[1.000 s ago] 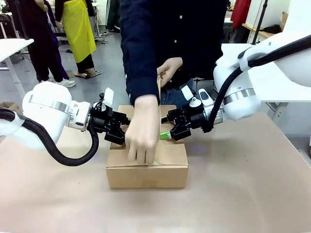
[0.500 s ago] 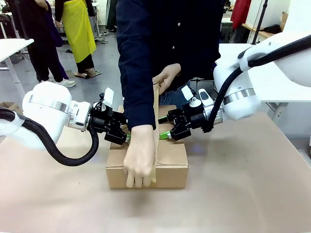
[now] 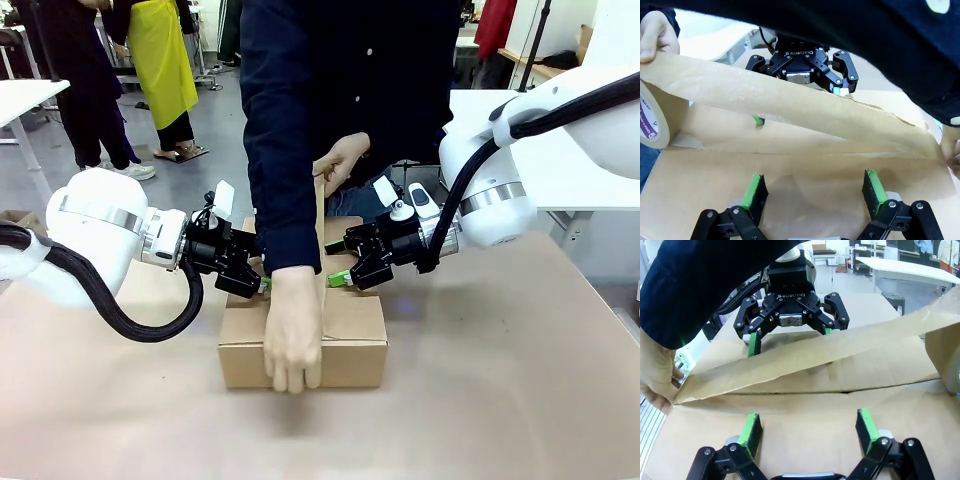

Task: Pack the gift set into the box.
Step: Press and hold the closed box until the human finishes sealing it.

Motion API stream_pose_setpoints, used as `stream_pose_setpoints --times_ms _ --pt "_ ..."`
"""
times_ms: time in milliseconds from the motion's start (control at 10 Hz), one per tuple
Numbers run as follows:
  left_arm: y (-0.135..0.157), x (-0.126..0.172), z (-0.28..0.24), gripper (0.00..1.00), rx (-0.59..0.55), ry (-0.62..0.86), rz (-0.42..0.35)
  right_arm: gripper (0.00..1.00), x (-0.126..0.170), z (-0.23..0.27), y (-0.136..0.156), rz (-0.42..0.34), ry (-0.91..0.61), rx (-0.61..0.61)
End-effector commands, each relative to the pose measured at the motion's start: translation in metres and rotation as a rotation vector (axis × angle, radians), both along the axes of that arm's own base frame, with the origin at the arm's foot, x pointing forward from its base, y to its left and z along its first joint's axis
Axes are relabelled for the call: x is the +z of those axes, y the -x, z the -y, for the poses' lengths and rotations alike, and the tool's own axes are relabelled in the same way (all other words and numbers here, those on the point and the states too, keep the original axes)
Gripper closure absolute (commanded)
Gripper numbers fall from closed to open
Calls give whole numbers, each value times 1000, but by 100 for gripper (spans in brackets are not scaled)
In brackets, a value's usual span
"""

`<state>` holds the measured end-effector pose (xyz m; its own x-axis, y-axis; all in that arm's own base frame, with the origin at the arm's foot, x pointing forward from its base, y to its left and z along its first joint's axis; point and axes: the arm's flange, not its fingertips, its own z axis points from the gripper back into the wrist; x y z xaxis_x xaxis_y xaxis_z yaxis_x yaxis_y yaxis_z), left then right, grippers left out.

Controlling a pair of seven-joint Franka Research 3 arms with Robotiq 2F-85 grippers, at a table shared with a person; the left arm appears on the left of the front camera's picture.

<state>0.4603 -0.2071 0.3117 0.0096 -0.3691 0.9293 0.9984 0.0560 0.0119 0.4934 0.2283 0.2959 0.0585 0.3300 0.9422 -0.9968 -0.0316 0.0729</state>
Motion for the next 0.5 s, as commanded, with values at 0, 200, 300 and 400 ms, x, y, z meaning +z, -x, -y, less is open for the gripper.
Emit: stream_pose_setpoints --times_ms 0,200,300,400 --pt "1 -3 -1 0 -4 -3 9 0 -3 0 0 -2 6 -3" --pt "1 -3 -1 0 -4 -3 9 0 -3 0 0 -2 6 -3" --pt "1 -3 -1 0 -4 -3 9 0 -3 0 0 -2 6 -3" --pt "1 -3 -1 0 -4 -3 9 0 -3 0 0 -2 6 -3"
